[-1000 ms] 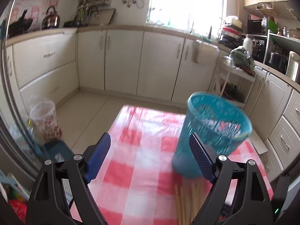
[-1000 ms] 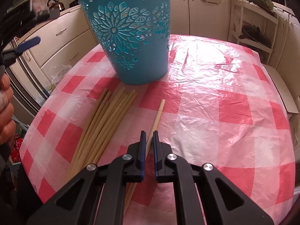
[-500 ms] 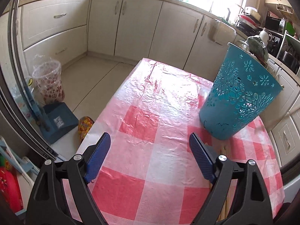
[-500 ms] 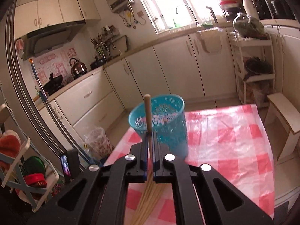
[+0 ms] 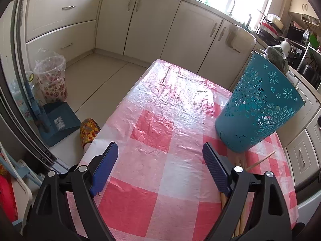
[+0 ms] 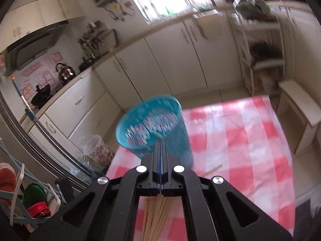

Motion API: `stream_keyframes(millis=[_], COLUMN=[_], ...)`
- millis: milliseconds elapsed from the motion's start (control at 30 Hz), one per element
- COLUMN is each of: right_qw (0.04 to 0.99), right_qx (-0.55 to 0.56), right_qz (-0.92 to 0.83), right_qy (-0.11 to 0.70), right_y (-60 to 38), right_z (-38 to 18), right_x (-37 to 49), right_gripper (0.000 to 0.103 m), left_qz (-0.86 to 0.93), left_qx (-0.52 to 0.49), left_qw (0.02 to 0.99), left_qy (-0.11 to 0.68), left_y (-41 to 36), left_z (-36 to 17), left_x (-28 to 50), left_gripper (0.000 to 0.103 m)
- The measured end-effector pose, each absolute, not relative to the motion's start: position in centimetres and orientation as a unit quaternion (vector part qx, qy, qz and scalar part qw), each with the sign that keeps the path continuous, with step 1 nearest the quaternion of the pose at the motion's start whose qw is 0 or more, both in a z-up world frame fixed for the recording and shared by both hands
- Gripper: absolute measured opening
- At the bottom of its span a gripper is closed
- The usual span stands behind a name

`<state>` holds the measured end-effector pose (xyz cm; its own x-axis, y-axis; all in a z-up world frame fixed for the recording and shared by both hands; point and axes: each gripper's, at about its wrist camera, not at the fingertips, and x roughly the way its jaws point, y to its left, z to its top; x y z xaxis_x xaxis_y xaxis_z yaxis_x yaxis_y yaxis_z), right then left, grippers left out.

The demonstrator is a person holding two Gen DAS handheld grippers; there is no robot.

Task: Organize utensils

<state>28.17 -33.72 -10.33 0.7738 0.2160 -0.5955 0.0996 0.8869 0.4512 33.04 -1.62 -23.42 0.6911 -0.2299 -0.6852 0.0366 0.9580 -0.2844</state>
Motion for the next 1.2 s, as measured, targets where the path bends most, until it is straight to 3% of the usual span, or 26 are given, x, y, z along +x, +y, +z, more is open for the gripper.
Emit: stream_keyframes(millis=[100, 133, 167, 200, 333, 700, 800, 833, 967, 1033, 1200], right_qw=[0.857, 0.844, 0.838, 0.84, 0.845, 0.871, 0.866, 0.865, 0.869, 0.89, 0.901], right_qx=[0.289, 0.295, 0.3, 0.297, 0.283, 0.116, 0.083, 0.076, 0.093, 0.055, -0.066], right_qz=[-0.007, -0.018, -0.035, -0.056, -0.103, -0.125, -0.11, -0.107, -0.073, -0.058, 0.059], right_qy=[0.427, 0.447, 0.455, 0.45, 0.442, 0.461, 0.481, 0.485, 0.48, 0.448, 0.426], right_y=[-34.8, -35.0, -35.3, -35.4, -34.9, -30.4, -30.4, -30.7, -31.6, -31.3, -29.9], right_z=[-16.9, -18.4, -19.5, -19.8, -20.0, -21.5, -21.4, -21.4, -20.5, -19.6, -19.2], right_x=[28.3, 28.7, 29.0, 29.2, 31.1, 34.5, 33.6, 33.1, 31.6, 31.4, 33.3], right_gripper=[0.005, 0.037, 0.053, 0.06, 0.06, 0.056, 0.035, 0.034, 0.035, 0.045, 0.046], left_qz=[-0.078, -0.079, -0.081, -0.082, -0.083, -0.087, -0.086, -0.086, -0.085, -0.085, -0.085], left_qx=[-0.119, -0.117, -0.114, -0.113, -0.119, -0.148, -0.155, -0.156, -0.158, -0.16, -0.17], left_qw=[0.911, 0.911, 0.911, 0.911, 0.91, 0.901, 0.899, 0.899, 0.898, 0.897, 0.892], left_qy=[0.387, 0.388, 0.388, 0.388, 0.389, 0.398, 0.4, 0.399, 0.401, 0.404, 0.41], left_y=[-1.9, -2.0, -2.2, -2.2, -2.1, -1.1, -0.9, -0.9, -0.8, -0.9, -0.4], left_z=[-23.5, -23.5, -23.5, -23.5, -23.6, -24.0, -24.2, -24.2, -24.2, -24.3, -24.6], left_x=[33.0, 33.0, 33.0, 33.0, 33.0, 33.4, 33.5, 33.4, 33.5, 33.6, 33.8], left_gripper=[0.082, 0.082, 0.082, 0.083, 0.083, 0.084, 0.084, 0.084, 0.085, 0.085, 0.085])
